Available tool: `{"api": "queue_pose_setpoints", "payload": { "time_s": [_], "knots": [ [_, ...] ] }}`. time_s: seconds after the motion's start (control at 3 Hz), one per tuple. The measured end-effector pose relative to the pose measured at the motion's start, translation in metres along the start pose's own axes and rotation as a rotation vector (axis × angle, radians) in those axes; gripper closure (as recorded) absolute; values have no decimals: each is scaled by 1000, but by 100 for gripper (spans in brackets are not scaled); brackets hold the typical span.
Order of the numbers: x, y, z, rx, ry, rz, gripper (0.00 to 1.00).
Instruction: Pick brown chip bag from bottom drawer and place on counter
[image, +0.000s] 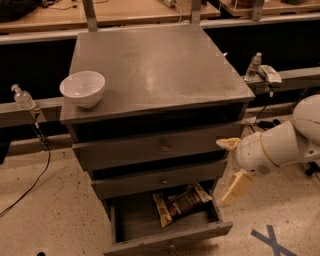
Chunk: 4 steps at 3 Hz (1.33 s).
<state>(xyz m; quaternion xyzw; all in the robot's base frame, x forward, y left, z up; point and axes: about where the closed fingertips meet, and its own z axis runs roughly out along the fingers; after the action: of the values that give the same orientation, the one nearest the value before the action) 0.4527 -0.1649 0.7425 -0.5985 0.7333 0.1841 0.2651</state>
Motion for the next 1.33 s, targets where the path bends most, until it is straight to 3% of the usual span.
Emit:
{"api": "queue_pose_setpoints", "payload": {
  "time_s": [0.33, 0.67, 1.33],
  "knots": [
    [23, -22, 38, 2, -123, -13, 0],
    [55, -44, 74, 36, -259, -65, 0],
    [132, -55, 154, -1, -409, -13, 0]
  ]
}}
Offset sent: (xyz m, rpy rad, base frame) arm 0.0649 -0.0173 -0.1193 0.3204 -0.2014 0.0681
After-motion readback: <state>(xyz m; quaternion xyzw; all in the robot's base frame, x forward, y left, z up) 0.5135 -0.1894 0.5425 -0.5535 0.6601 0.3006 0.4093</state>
